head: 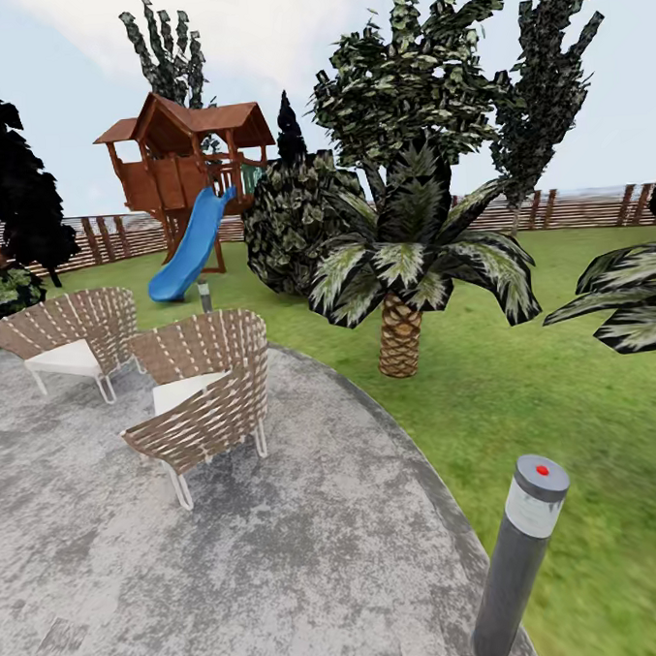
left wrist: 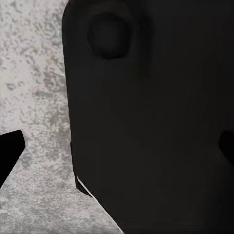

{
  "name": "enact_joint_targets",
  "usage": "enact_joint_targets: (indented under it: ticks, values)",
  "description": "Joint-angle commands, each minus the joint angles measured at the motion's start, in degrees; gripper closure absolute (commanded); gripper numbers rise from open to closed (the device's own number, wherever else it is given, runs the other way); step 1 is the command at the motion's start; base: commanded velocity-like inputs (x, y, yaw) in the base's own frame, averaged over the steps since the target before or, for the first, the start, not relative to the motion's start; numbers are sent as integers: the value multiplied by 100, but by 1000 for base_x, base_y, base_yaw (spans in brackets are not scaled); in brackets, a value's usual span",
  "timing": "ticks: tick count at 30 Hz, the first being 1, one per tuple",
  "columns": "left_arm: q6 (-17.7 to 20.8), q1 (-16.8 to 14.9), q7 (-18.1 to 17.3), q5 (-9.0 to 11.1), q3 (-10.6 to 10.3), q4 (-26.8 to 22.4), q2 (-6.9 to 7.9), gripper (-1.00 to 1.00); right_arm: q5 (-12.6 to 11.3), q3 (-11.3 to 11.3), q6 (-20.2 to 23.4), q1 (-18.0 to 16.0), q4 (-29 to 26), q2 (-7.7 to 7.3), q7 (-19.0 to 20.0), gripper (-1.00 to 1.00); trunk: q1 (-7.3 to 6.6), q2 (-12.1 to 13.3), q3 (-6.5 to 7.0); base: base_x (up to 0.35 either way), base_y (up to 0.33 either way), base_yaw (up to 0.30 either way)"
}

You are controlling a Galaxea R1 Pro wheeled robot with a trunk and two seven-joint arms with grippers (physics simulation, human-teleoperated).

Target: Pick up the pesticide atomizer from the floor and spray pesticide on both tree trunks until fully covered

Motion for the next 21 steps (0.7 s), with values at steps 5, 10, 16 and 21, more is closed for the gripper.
enact_joint_targets:
  ticks: [5,10,16,21]
  values:
    - [34,69,24,9,9,-9,-20,-100,-17,-9,46,-54,122,-71,-7,-100,0,-1,-3,0,0,0]
    - [34,69,24,9,9,-9,-20,-100,-17,-9,46,-54,122,-71,-7,-100,0,-1,-3,0,0,0]
    - [34,69,24,9,9,-9,-20,-100,-17,-9,46,-54,122,-71,-7,-100,0,-1,-3,0,0,0]
    - [36,100,10,9,37,-74,-85,-100,5,6,36,-59,105,-59,-4,-100,0,-1,-3,0,0,0]
